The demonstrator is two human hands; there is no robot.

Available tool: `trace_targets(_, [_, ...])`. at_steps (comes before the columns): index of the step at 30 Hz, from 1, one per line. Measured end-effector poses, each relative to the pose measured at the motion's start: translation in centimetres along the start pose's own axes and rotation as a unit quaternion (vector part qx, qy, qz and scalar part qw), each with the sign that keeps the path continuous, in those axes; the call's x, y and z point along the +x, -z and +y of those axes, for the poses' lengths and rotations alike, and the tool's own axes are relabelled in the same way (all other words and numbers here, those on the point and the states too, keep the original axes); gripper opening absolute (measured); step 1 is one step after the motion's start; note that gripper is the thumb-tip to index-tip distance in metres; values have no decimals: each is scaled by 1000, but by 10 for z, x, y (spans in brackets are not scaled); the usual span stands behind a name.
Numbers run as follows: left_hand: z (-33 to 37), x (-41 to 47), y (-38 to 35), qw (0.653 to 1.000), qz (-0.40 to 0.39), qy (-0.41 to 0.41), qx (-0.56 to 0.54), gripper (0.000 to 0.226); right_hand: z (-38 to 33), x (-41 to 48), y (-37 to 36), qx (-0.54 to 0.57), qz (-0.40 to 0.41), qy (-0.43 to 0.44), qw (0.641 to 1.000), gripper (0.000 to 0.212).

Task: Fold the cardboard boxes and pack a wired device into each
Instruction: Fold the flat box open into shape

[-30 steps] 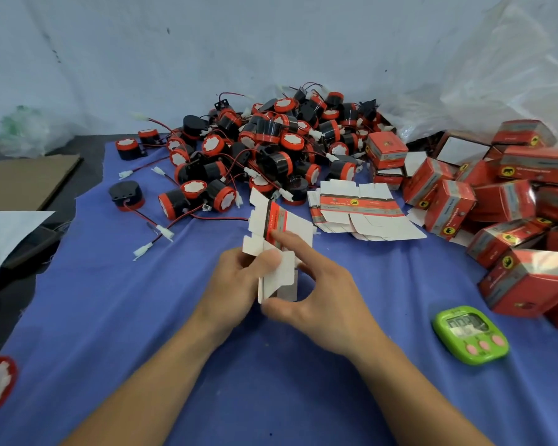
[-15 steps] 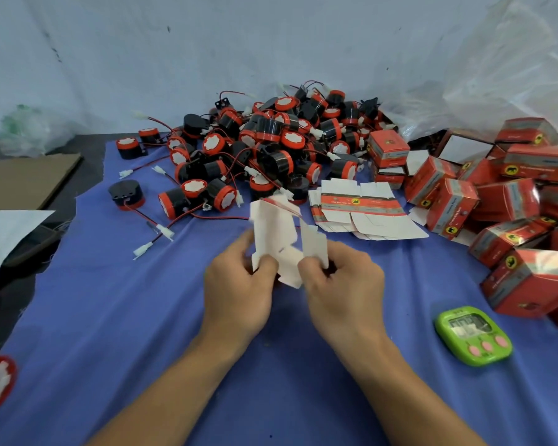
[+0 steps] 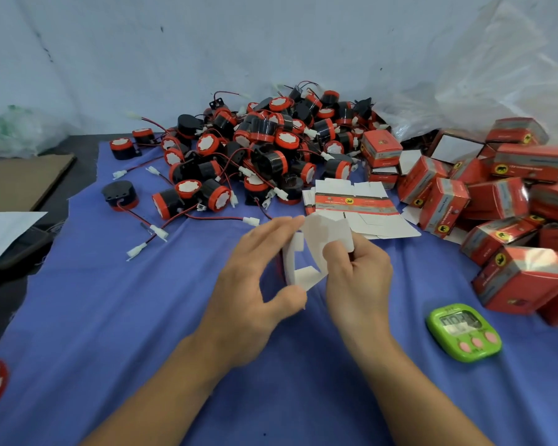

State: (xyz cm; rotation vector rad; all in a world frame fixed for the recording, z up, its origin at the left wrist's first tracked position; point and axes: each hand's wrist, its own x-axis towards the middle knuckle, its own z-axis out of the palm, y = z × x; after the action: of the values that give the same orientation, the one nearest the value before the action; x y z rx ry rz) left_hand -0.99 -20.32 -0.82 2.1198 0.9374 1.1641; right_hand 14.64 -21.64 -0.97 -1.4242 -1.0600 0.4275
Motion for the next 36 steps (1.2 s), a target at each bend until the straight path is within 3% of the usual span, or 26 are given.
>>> trace_targets(3, [-5, 0, -1, 999, 40, 25, -27, 55, 4, 5, 3, 35, -7, 3, 999, 21])
trace_targets(5, [-7, 2, -2, 994, 93, 56, -9, 48, 5, 9, 5, 65, -37, 14, 997, 23])
trace_targets(7, [-10, 3, -3, 992, 96, 85, -16, 41, 6, 11, 6, 77, -80, 10, 994, 21])
trace_targets(9, [-17, 5, -1, 987, 75, 137, -36, 33, 10, 13, 5, 84, -124, -25, 988, 17])
trace_targets(13, [-33, 9, 2, 978, 63, 196, 31, 26, 16, 17, 3, 109, -165, -135, 971, 24])
trace_targets(16, [-31, 10, 2, 976, 62, 204, 48, 33, 18, 17, 2, 108, -151, -169, 968, 25])
trace_targets(20, [-17, 5, 3, 983, 82, 142, 83, 48, 18, 21, 4, 142, -59, -183, 971, 24])
trace_targets(22, [-11, 3, 0, 989, 65, 117, 60, 52, 20, 22, 6, 67, -35, -149, 986, 35])
trace_targets(25, [-10, 3, -6, 992, -3, 129, -1, 77, 21, 20, 7, -51, -70, -81, 993, 45])
trace_targets(28, [-13, 6, -6, 978, -30, 176, -105, 61, 16, 18, 5, 8, -104, -119, 987, 59])
trace_targets(31, [-18, 7, -6, 970, -43, 196, -139, 32, 13, 17, 5, 91, -169, -176, 965, 45])
trace_targets(34, [-19, 8, -10, 965, 7, 213, -150, 33, 11, 21, 7, 133, -193, -202, 951, 30])
trace_targets(36, [-19, 9, -12, 961, 39, 222, -160, 42, 12, 25, 11, 178, -222, -211, 935, 32])
